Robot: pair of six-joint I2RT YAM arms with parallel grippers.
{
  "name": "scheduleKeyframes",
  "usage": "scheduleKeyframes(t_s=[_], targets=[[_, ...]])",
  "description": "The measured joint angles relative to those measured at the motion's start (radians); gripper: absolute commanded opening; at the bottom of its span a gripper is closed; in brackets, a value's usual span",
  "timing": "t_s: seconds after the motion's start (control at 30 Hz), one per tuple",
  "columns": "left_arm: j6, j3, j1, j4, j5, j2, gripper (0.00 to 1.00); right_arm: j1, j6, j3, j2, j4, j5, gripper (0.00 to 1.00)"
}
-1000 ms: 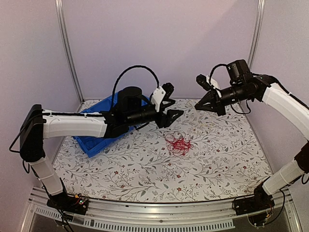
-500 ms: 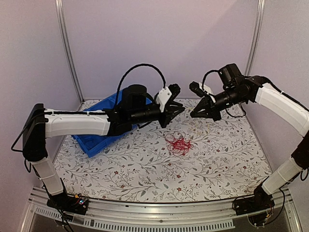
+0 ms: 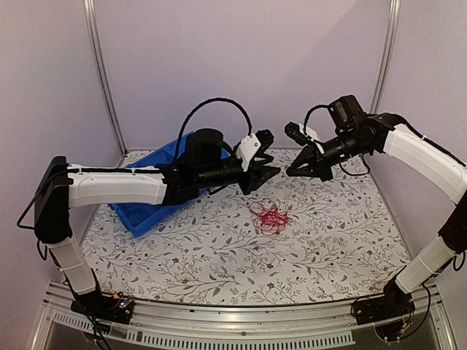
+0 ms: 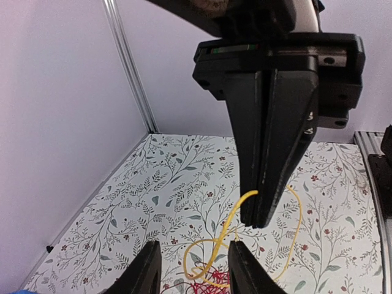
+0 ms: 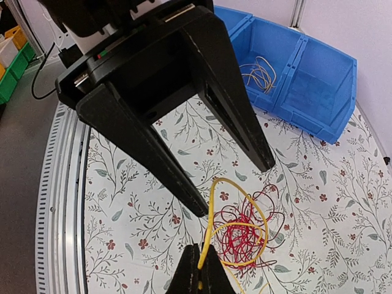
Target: Untangle the cables
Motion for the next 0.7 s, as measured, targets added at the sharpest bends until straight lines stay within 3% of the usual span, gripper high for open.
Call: scheduleKeyframes(t_s=[0.13,0.37,0.5,0.6,0.7], targets=[[0.007,0.0,0.0,-0.005,-0.006,0.0,0.21,0.0,0.001,0.001,0.003,-0.001,-0.001,0.04],[0.011,0.03,-0.001,-0.012,-0.005,0.019,0.16,0.0,0.005,0.013,0.008,-0.004,-0.007,0.04],[0.013,0.033,-0.001,-0.015,-0.004,0.031,0.0,0.0,0.005,0.016,0.008,-0.004,-0.014,0.06],[0.011,0.033,-0.001,-0.019,-0.003,0.035,0.0,0.0,0.005,0.016,0.008,-0.004,-0.014,0.16],[0.003,0.033,-0.001,-0.019,-0.008,0.035,0.0,0.0,0.013,0.016,0.008,-0.003,-0.01,0.37]])
